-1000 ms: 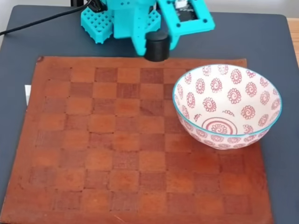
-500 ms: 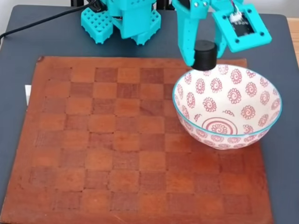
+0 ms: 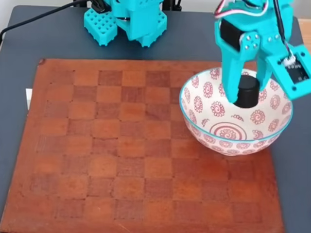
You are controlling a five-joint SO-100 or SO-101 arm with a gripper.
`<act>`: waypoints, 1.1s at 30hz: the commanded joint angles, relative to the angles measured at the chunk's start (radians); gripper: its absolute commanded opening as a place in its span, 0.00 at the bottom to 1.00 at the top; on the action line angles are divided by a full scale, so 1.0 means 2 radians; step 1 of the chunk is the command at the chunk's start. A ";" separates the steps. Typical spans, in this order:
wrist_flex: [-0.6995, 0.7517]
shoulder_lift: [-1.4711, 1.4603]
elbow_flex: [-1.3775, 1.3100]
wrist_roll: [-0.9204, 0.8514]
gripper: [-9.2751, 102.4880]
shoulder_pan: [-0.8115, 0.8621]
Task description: Grasp a black cylinder and put it in a bowl.
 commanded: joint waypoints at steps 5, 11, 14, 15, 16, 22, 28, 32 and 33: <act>0.002 -0.008 -0.015 0.002 0.31 0.006; 0.004 0.000 -0.016 0.002 0.30 0.007; 0.028 0.005 -0.026 0.002 0.30 0.014; 0.034 0.012 -0.025 0.002 0.30 0.016; 0.035 0.021 -0.025 -0.002 0.30 0.017; 0.035 0.100 -0.017 -0.008 0.26 0.032; 0.037 0.168 0.039 -0.015 0.13 0.066; 0.036 0.232 0.097 -0.015 0.11 0.092; 0.036 0.249 0.114 -0.015 0.10 0.099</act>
